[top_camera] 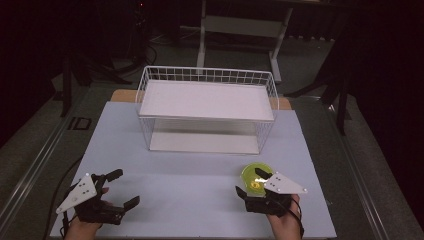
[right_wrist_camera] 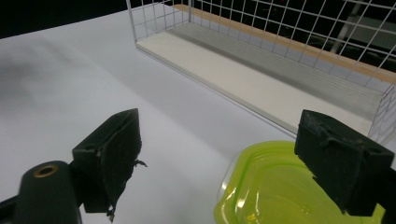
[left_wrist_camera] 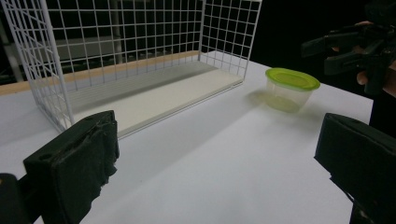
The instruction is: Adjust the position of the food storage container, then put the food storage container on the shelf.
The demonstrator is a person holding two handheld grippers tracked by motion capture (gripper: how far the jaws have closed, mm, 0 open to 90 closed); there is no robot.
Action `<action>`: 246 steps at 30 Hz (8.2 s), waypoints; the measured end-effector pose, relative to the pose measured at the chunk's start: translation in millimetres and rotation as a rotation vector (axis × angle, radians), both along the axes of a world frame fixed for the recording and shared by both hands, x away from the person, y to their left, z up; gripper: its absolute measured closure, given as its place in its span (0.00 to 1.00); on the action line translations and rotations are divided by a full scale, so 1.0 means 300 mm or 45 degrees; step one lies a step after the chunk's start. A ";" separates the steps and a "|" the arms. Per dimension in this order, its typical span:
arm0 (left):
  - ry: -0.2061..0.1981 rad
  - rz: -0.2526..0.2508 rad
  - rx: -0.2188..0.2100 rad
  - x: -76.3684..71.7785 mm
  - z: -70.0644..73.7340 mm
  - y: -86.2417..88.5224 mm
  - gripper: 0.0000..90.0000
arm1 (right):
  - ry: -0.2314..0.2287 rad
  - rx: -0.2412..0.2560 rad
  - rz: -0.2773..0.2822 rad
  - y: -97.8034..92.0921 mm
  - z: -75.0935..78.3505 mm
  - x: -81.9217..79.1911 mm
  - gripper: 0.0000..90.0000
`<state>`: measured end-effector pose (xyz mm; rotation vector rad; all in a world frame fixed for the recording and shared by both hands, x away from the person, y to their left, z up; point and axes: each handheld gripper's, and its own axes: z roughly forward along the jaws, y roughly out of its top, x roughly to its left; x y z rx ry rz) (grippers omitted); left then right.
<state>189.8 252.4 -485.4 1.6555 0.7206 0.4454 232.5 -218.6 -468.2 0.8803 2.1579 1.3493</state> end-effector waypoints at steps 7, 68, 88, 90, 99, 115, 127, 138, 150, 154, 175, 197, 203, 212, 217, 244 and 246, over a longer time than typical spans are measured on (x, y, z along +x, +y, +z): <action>0.011 -0.006 -0.006 0.004 -0.006 -0.006 0.01 | -0.020 0.048 0.043 0.001 0.012 -0.007 0.20; 0.017 -0.074 0.013 0.010 -0.012 -0.048 0.01 | 0.093 0.017 -0.285 -0.248 0.071 0.207 0.44; 0.016 -0.079 0.013 0.009 -0.012 -0.052 0.01 | 0.375 -0.075 -0.347 -0.330 -0.099 0.168 1.00; 0.010 -0.077 0.020 0.008 -0.010 -0.052 0.01 | 0.395 -0.077 -0.336 -0.325 -0.114 0.161 1.00; 0.014 -0.076 0.023 0.009 -0.011 -0.052 0.01 | 0.449 -0.110 -0.262 -0.265 -0.167 0.152 1.00; 0.014 -0.077 0.027 0.009 -0.010 -0.054 0.01 | 0.542 -0.077 -0.126 -0.136 -0.173 0.173 1.00; 0.014 -0.080 0.026 0.009 -0.011 -0.053 0.01 | 0.527 -0.093 -0.043 -0.030 -0.169 0.187 1.00; 0.015 -0.088 0.036 0.010 -0.013 -0.059 0.01 | 0.550 -0.089 -0.007 0.022 -0.177 0.191 1.00; 0.019 -0.089 0.036 0.010 -0.015 -0.056 0.01 | 0.537 -0.098 -0.014 0.057 -0.172 0.199 1.00; 0.017 -0.088 0.039 0.009 -0.013 -0.057 0.01 | 0.551 -0.042 -0.028 0.026 -0.166 0.195 1.00; 0.015 -0.097 0.055 0.005 -0.013 -0.062 0.01 | 0.581 -0.093 0.078 0.145 -0.188 0.203 1.00; 0.016 -0.108 0.057 0.004 -0.014 -0.059 0.01 | 0.549 -0.124 0.128 0.244 -0.184 0.233 0.93; 0.016 -0.110 0.058 0.002 -0.013 -0.063 0.01 | 0.510 -0.167 0.097 0.196 -0.165 0.210 0.81; 0.035 -0.160 0.055 -0.001 -0.007 -0.098 0.01 | 0.414 -0.157 0.108 0.133 -0.093 0.133 0.36; 0.094 -0.182 0.035 0.004 0.010 -0.119 0.01 | 0.355 -0.098 0.176 0.126 -0.050 0.091 0.23; 0.205 -0.157 0.099 0.126 0.164 -0.213 0.01 | 0.189 0.048 0.179 0.178 0.086 0.144 0.20; 0.213 -0.150 0.110 0.143 0.161 -0.225 0.01 | 0.192 0.091 0.167 0.177 0.082 0.154 0.16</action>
